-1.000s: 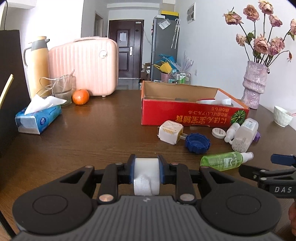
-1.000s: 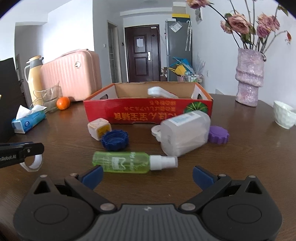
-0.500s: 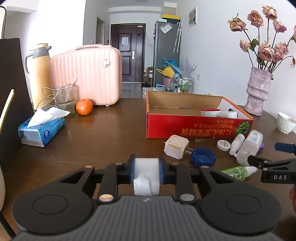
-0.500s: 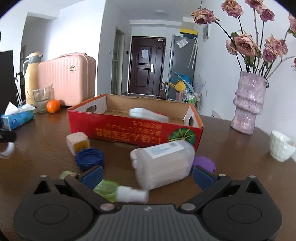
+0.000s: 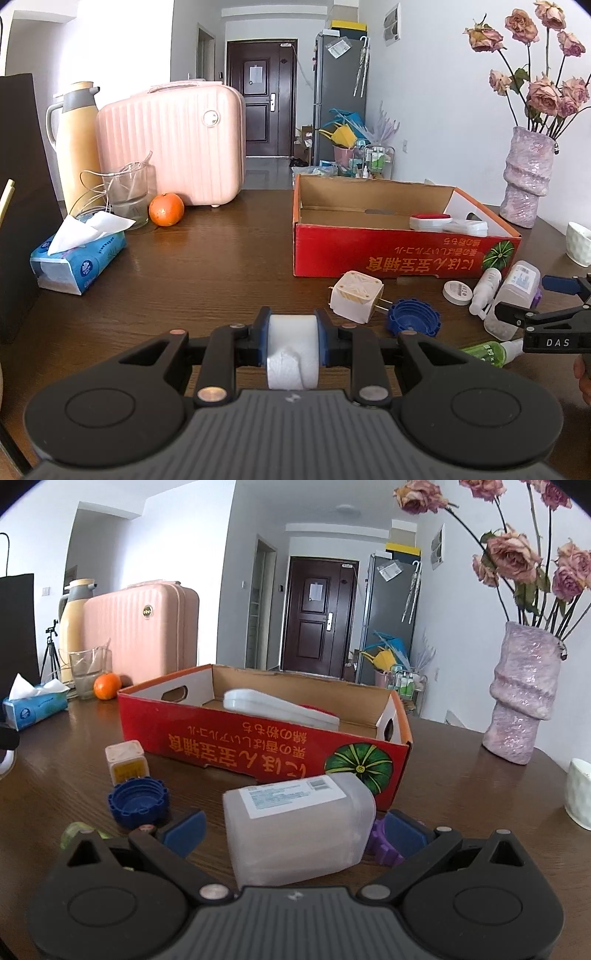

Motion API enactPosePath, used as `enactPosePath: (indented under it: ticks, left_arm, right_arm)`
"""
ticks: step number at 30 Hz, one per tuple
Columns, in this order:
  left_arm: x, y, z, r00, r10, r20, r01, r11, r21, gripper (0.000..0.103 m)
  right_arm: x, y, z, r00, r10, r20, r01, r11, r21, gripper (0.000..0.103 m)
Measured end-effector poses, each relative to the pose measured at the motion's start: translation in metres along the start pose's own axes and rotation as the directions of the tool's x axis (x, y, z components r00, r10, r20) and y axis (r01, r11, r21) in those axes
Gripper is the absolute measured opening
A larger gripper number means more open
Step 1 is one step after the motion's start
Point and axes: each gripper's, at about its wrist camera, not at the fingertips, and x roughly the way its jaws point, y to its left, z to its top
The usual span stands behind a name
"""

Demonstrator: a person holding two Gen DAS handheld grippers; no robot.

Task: Organize rigid objects
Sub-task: 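Lift the white jug with the right tool while the left tool holds the ring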

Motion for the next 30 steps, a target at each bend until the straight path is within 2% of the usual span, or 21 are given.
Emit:
enactPosePath:
  ticks: [6,9,10,17,30]
  left_arm:
    - [0.007,-0.001,-0.002,1.0,0.006,-0.014,-0.006,1.0,0.001,0.025]
    - [0.008,-0.001,-0.003,1.0,0.006,-0.014,-0.006,1.0,0.0,0.025]
    - [0.009,0.0,-0.003,1.0,0.006,-0.016,-0.006,1.0,-0.001,0.025]
    - [0.014,0.003,-0.004,1.0,0.01,-0.019,-0.01,1.0,-0.008,0.025]
    - [0.007,0.003,-0.002,1.0,0.003,0.007,-0.003,1.0,-0.008,0.025]
  right_arm:
    - [0.013,-0.007,0.006,0.999,0.033,0.004,-0.033,0.999,0.009,0.103]
    - [0.015,-0.012,0.006,0.999,0.049,-0.003,-0.049,0.998,0.03,0.091]
    - [0.015,-0.011,0.006,0.999,0.044,-0.003,-0.044,0.999,0.031,0.089]
    - [0.003,0.0,0.003,0.999,-0.023,0.036,0.024,1.0,-0.019,0.089]
    - [-0.034,0.007,0.01,0.988,-0.035,0.148,0.028,0.998,0.048,0.089]
